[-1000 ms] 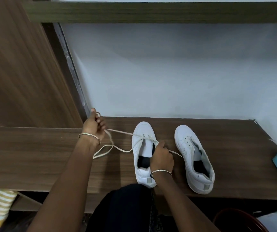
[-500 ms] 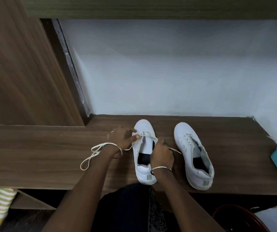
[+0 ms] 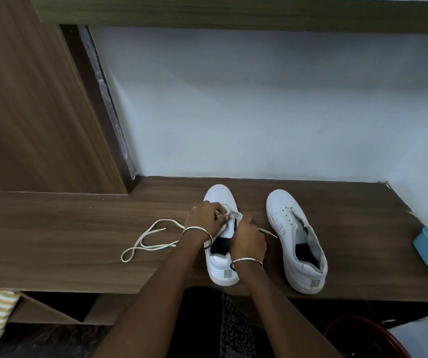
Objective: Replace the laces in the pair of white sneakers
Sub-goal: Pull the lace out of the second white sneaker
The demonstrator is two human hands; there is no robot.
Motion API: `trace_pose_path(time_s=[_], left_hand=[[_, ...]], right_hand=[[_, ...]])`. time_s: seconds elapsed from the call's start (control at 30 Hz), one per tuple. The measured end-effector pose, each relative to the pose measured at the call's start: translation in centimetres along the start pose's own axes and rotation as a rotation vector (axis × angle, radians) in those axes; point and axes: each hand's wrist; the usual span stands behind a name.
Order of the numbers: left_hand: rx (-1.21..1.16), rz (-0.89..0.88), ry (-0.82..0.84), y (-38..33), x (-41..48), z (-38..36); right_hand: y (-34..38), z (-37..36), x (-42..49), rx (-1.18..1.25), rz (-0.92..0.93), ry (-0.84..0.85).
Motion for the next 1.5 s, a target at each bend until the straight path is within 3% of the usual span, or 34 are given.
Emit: trace_pose_path(time_s=[0.1, 0.17, 0.33, 0.43, 0.5, 0.6, 0.83, 1.03, 1.1, 1.17, 1.23, 1.3, 1.4, 1.5], left_hand=[[-0.051, -0.051, -0.052, 0.2, -0.1, 0.4], [-0.218, -0.051, -0.121, 0.6, -0.3, 0.6], [-1.373, -0.003, -0.141, 2.2, -2.1, 2.4], [-1.819, -0.026, -0.155, 3.0, -3.0, 4.3], [-1.973, -0.052, -0.241, 3.5, -3.3, 5.9], [-1.95, -0.122, -0.302, 3.8, -3.7, 8.8], [-1.864, -0.344, -0.258, 3.3, -5.9, 14.4], [-1.96, -0.455, -0.244, 4.0, -7.5, 18.0], [-1.96, -0.435, -0.207, 3.3, -7.6, 17.6], [-1.983, -0.416, -0.15, 2.1, -7.2, 16.5], [-1.993, -0.396, -0.105, 0.8, -6.8, 15.5], [-1.918, -0.35, -0.09, 0.0, -6.6, 15.0], [-1.549, -0.167, -0.166, 0.6, -6.9, 14.1], [-1.456, -0.017, -0.213, 2.5, -7.5, 12.1]], right_hand=[[0.0, 0.0, -0.1, -0.01, -0.003, 0.0], [0.0, 0.1, -0.2, -0.011, -0.006, -0.002], [0.0, 0.1, -0.3, 0.0, -0.008, -0.011], [0.0, 0.1, -0.4, -0.008, -0.006, -0.018], [0.0, 0.2, -0.5, -0.009, -0.007, -0.019], [0.1, 0.3, -0.6, -0.01, -0.013, -0.01], [0.1, 0.2, -0.7, -0.004, -0.013, -0.016], [0.6, 0.5, -0.7, 0.001, 0.01, -0.062], [1.4, 0.7, -0.8, 0.015, 0.102, -0.201], [3.0, 1.1, -1.5, 0.128, 0.341, -0.322], [5.4, 2.1, -3.0, 0.254, 0.581, -0.2], [7.7, 1.9, -4.0, 0.22, 0.672, 0.118], [8.4, -0.9, -3.6, 0.033, 0.62, 0.42], [7.8, -4.2, -3.0, -0.189, 0.527, 0.43]])
Point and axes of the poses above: each hand's wrist, its own x-axis towards the middle knuckle, its own z-axis out of the back of the hand, y = z × x, and after that the axes turned 12 degrees about y, right-handed
